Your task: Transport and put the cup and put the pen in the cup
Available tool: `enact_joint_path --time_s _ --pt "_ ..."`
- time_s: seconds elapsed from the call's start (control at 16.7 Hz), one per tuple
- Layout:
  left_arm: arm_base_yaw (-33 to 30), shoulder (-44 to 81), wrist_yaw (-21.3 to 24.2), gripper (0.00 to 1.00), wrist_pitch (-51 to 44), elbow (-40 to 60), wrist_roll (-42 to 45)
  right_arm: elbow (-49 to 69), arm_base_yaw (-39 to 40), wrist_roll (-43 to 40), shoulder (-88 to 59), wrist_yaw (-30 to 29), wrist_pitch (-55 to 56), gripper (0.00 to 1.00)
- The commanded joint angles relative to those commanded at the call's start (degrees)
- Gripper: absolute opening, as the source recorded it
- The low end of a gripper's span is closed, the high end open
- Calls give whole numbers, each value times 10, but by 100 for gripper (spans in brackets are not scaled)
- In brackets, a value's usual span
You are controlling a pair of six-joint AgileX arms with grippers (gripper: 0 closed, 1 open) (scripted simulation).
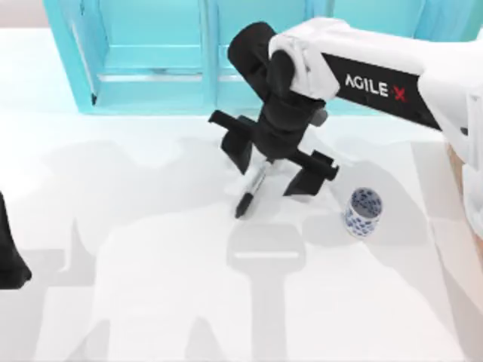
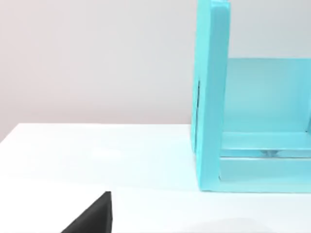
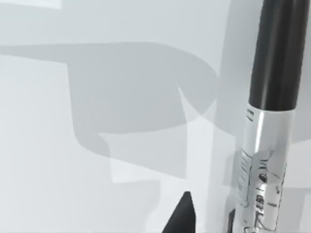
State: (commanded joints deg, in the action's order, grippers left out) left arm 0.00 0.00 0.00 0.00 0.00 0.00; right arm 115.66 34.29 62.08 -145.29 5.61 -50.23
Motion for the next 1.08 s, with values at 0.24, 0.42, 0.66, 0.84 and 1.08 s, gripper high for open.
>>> enact_joint_path --time_s 0.24,0.42,0.66,0.84,1.08 --pt "0 0 0 100 0 0 0 0 0 0 0 0 0 0" --pt "0 0 0 100 0 0 0 0 0 0 0 0 0 0" --pt "0 0 0 100 0 0 0 0 0 0 0 0 0 0" --pt "0 0 0 100 0 0 0 -20 -2 -19 59 -20 -47 0" --pt "0 0 0 100 0 0 0 -78 28 6 142 -24 -73 0"
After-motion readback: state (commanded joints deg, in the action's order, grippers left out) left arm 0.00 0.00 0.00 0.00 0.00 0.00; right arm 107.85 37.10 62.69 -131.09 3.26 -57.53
